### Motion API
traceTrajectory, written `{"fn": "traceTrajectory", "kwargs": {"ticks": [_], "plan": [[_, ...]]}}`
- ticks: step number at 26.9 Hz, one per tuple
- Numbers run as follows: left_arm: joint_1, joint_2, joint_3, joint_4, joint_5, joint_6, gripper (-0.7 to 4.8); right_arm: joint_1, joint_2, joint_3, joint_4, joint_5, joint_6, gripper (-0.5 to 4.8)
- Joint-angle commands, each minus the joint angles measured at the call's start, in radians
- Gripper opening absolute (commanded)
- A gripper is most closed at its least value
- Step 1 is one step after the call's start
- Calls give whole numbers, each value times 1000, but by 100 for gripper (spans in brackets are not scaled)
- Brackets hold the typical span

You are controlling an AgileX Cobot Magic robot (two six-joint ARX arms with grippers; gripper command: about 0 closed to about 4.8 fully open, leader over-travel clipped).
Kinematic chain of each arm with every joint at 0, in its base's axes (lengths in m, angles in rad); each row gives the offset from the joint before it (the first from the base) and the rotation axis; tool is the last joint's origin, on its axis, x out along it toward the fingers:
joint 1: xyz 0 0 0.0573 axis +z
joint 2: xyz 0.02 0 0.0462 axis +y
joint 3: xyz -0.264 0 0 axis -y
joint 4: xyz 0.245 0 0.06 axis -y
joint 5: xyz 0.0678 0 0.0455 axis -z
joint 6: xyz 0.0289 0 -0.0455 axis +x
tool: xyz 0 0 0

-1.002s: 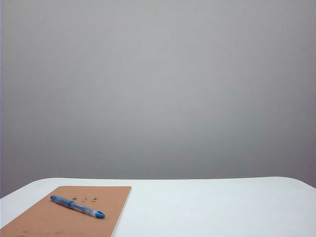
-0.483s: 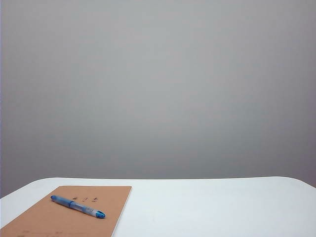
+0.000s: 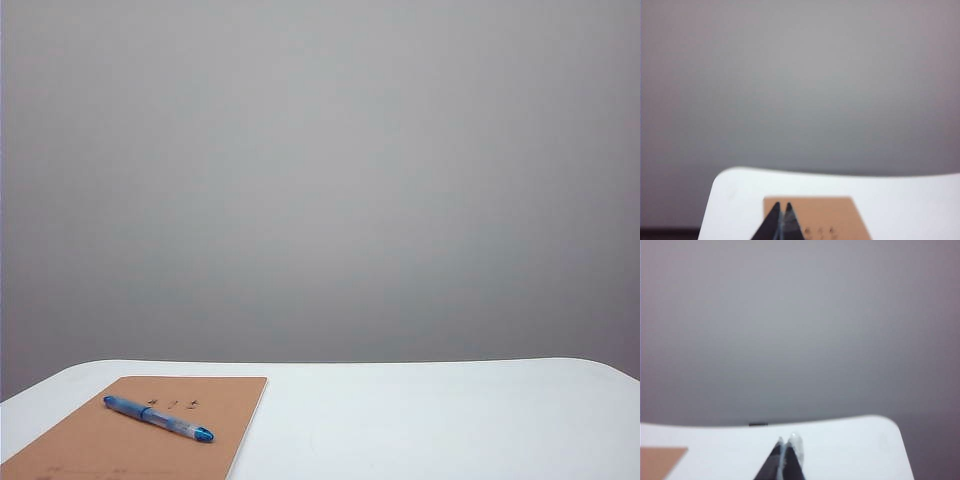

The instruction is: Pick up a pen on the table and place it on the notebook.

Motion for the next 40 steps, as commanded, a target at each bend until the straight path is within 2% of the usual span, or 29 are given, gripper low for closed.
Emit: {"fn": "traceTrajectory", "kwargs": {"ticks": [1,4,6,9,17,40], "plan": [[55,0,-4,-7,62,-27,-5,0,0,-6,-64,0,0,-6],[84,0,-5,-37,35,-19,-5,0,0,-6,-130,53,-8,-6],[87,0,-5,-119,-37,-17,-5,0,0,-6,-201,94,-26,-6],[86,0,-23,-222,-89,-6,-5,0,3,-6,-272,156,-25,-6],[84,5,-29,-209,-83,13,0,2,2,-6,-270,156,-24,-5],[84,5,-30,-203,-100,1,3,2,2,-6,-267,145,-24,-5]]}}
